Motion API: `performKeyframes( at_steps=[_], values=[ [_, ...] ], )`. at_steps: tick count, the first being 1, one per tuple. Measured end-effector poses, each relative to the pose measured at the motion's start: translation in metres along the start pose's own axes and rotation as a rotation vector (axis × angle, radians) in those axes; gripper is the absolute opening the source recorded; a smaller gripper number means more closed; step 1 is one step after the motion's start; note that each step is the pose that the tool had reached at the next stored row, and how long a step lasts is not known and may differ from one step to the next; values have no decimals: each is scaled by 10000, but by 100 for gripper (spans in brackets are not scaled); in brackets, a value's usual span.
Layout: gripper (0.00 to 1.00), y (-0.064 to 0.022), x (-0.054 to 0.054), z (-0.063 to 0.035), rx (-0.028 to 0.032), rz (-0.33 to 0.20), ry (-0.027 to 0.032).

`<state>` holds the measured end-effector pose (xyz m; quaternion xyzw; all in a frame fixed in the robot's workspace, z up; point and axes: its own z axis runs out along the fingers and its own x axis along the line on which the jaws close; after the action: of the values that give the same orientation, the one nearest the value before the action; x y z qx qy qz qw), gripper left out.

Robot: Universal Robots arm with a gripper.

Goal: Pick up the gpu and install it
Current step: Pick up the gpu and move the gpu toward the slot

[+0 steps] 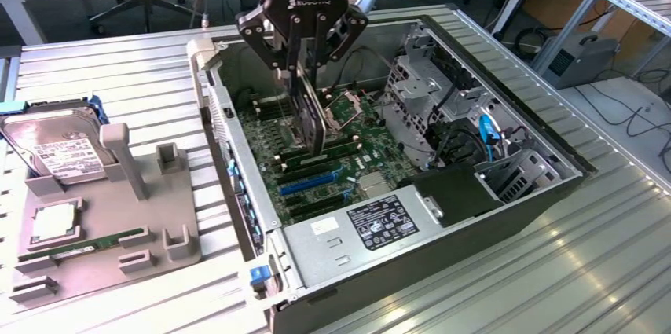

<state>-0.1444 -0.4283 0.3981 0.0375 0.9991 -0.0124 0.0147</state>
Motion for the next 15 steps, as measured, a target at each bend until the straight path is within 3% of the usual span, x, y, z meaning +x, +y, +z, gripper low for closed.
performKeyframes(
  at_steps=[15],
  values=[
    [27,16,-184,84,19,0,-1]
  ],
)
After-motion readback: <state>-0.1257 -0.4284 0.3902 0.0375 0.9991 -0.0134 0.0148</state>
